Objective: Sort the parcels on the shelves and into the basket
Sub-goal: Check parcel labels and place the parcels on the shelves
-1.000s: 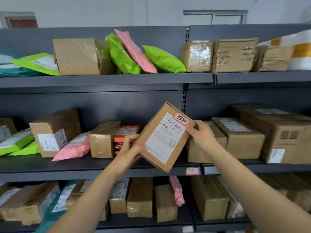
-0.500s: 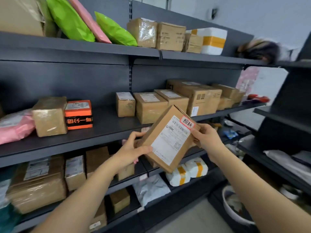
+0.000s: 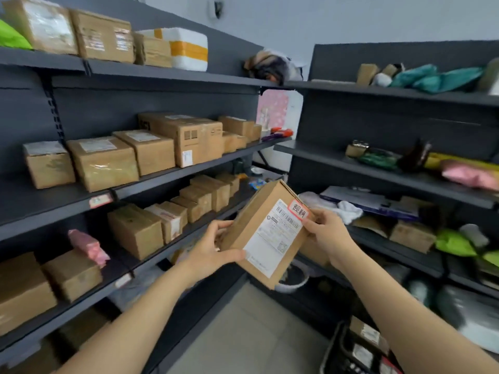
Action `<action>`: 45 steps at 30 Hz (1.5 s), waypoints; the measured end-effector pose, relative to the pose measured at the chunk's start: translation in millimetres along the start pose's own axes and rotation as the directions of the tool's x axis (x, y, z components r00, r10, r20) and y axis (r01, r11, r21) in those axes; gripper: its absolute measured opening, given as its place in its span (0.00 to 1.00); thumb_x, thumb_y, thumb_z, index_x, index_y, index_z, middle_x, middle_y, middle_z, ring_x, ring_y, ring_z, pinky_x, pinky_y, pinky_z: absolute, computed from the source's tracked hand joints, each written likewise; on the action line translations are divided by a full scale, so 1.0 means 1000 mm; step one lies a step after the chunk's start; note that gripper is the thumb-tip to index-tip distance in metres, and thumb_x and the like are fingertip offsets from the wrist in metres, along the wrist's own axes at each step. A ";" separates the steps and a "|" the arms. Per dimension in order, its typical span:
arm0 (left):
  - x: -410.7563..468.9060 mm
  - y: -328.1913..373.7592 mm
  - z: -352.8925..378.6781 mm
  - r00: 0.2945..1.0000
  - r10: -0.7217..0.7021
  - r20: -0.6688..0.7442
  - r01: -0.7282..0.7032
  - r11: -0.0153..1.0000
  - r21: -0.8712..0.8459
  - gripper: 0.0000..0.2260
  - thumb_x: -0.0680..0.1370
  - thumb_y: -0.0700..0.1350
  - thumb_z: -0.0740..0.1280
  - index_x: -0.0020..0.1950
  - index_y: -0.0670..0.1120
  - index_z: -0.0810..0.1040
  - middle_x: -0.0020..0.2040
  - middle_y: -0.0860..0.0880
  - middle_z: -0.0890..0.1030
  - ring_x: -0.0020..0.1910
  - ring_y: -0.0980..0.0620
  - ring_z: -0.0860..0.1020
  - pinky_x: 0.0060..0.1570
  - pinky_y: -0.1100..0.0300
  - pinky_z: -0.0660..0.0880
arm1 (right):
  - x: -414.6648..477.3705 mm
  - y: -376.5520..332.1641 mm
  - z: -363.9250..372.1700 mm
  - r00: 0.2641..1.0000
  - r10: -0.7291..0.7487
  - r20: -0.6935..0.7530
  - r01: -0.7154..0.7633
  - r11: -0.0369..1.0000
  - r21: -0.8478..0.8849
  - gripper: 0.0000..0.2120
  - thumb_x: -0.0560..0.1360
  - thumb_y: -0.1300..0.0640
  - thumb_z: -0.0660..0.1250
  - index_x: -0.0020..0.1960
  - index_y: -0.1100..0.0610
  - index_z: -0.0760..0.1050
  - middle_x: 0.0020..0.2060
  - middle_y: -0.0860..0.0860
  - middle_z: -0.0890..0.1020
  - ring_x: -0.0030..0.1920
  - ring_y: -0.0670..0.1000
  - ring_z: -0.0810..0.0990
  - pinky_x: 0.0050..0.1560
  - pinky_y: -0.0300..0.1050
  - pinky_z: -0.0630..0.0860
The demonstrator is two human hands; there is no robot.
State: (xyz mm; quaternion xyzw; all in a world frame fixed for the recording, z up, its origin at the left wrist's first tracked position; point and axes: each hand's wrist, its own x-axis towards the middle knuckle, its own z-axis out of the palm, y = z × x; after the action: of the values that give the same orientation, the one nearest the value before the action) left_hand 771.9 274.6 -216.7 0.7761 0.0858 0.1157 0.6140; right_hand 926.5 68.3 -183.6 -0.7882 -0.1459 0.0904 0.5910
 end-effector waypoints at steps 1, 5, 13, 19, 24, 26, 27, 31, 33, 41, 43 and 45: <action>0.001 0.005 0.023 1.000 0.011 0.025 -0.011 1.000 0.002 0.31 0.68 0.44 0.77 0.66 0.52 0.64 0.61 0.57 0.70 0.56 0.65 0.71 0.44 0.75 0.71 | -0.007 0.007 -0.022 0.999 0.013 -0.038 -0.013 1.000 0.004 0.12 0.76 0.57 0.67 0.59 0.54 0.74 0.52 0.50 0.81 0.53 0.51 0.80 0.56 0.54 0.78; 0.005 0.027 0.117 0.992 0.076 0.098 -0.082 0.995 0.058 0.31 0.70 0.41 0.75 0.67 0.53 0.63 0.59 0.60 0.69 0.56 0.64 0.71 0.45 0.74 0.71 | -0.034 0.038 -0.116 0.980 0.045 -0.194 -0.039 0.999 0.035 0.13 0.77 0.57 0.66 0.60 0.52 0.71 0.54 0.50 0.79 0.52 0.51 0.79 0.54 0.53 0.79; 0.008 0.046 0.286 0.956 0.087 0.282 -0.088 0.996 -0.009 0.36 0.62 0.51 0.79 0.66 0.56 0.65 0.62 0.57 0.71 0.58 0.63 0.73 0.53 0.66 0.74 | -0.094 0.103 -0.279 0.929 0.115 -0.351 -0.092 0.992 0.081 0.14 0.76 0.59 0.67 0.61 0.54 0.73 0.56 0.52 0.78 0.54 0.54 0.79 0.53 0.53 0.79; 0.022 0.045 0.366 0.952 0.035 0.305 -0.021 0.999 -0.048 0.31 0.62 0.52 0.74 0.64 0.57 0.70 0.62 0.53 0.74 0.59 0.55 0.74 0.50 0.64 0.73 | -0.125 0.156 -0.350 0.892 0.218 -0.396 -0.194 0.976 0.099 0.15 0.74 0.55 0.69 0.61 0.54 0.74 0.56 0.51 0.79 0.55 0.53 0.78 0.58 0.55 0.77; 0.064 0.039 0.424 0.979 -0.011 0.203 0.053 0.978 -0.202 0.28 0.71 0.46 0.74 0.68 0.55 0.67 0.66 0.51 0.71 0.63 0.50 0.72 0.61 0.52 0.72 | -0.125 0.200 -0.379 0.875 0.325 -0.358 -0.283 0.945 0.164 0.13 0.75 0.56 0.69 0.58 0.59 0.73 0.52 0.54 0.82 0.49 0.53 0.82 0.54 0.50 0.79; 0.087 0.033 0.446 0.983 -0.050 0.179 0.091 0.969 -0.230 0.35 0.68 0.50 0.76 0.71 0.54 0.64 0.68 0.52 0.70 0.64 0.50 0.72 0.64 0.49 0.70 | -0.117 0.216 -0.388 0.859 0.350 -0.375 -0.302 0.936 0.181 0.14 0.75 0.57 0.69 0.58 0.59 0.72 0.51 0.54 0.81 0.49 0.52 0.83 0.54 0.50 0.79; 0.099 0.030 0.457 0.982 -0.073 0.172 0.113 0.965 -0.236 0.38 0.66 0.53 0.76 0.71 0.53 0.63 0.68 0.51 0.70 0.64 0.50 0.72 0.64 0.48 0.70 | -0.110 0.222 -0.392 0.853 0.354 -0.383 -0.307 0.934 0.181 0.13 0.75 0.57 0.69 0.58 0.58 0.72 0.51 0.53 0.81 0.49 0.52 0.82 0.55 0.50 0.79; 0.156 0.009 0.502 0.974 -0.140 0.177 0.179 0.957 -0.230 0.29 0.70 0.53 0.73 0.65 0.47 0.65 0.61 0.48 0.75 0.56 0.53 0.76 0.52 0.57 0.73 | -0.067 0.250 -0.407 0.851 0.365 -0.378 -0.320 0.931 0.177 0.11 0.76 0.57 0.67 0.58 0.52 0.72 0.51 0.49 0.80 0.52 0.52 0.81 0.58 0.51 0.77; 0.189 -0.008 0.523 0.962 -0.173 0.211 0.216 0.955 -0.201 0.24 0.73 0.53 0.71 0.62 0.48 0.65 0.60 0.47 0.75 0.55 0.53 0.76 0.52 0.57 0.73 | -0.040 0.268 -0.415 0.836 0.388 -0.387 -0.347 0.921 0.174 0.13 0.76 0.57 0.67 0.61 0.52 0.72 0.52 0.49 0.80 0.52 0.51 0.80 0.58 0.51 0.77; 0.294 -0.091 0.595 0.820 -0.312 0.479 0.369 0.929 -0.027 0.33 0.67 0.53 0.76 0.66 0.59 0.61 0.64 0.53 0.72 0.61 0.49 0.74 0.59 0.42 0.74 | 0.052 0.360 -0.445 0.726 0.560 -0.398 -0.511 0.828 0.232 0.05 0.77 0.56 0.66 0.51 0.48 0.73 0.49 0.49 0.82 0.51 0.54 0.81 0.57 0.55 0.78; 0.308 -0.112 0.611 0.773 -0.354 0.527 0.407 0.913 0.016 0.39 0.64 0.52 0.78 0.67 0.65 0.58 0.66 0.55 0.71 0.63 0.49 0.73 0.59 0.42 0.74 | 0.065 0.386 -0.447 0.699 0.598 -0.392 -0.539 0.801 0.260 0.06 0.77 0.56 0.67 0.53 0.49 0.73 0.49 0.50 0.82 0.53 0.57 0.81 0.58 0.58 0.76; 0.318 -0.132 0.624 0.738 -0.391 0.550 0.457 0.889 0.018 0.41 0.66 0.47 0.78 0.70 0.65 0.57 0.64 0.56 0.71 0.62 0.50 0.73 0.59 0.42 0.74 | 0.075 0.413 -0.446 0.670 0.638 -0.380 -0.566 0.770 0.295 0.07 0.77 0.55 0.67 0.54 0.50 0.73 0.50 0.50 0.81 0.53 0.56 0.81 0.58 0.58 0.76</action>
State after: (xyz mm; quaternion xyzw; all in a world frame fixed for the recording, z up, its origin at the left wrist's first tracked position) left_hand 1255.7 -189.3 -458.3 0.6985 0.0772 -0.2453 0.6678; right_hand 1188.4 -417.5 -450.2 -0.7423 0.2739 0.1025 0.6028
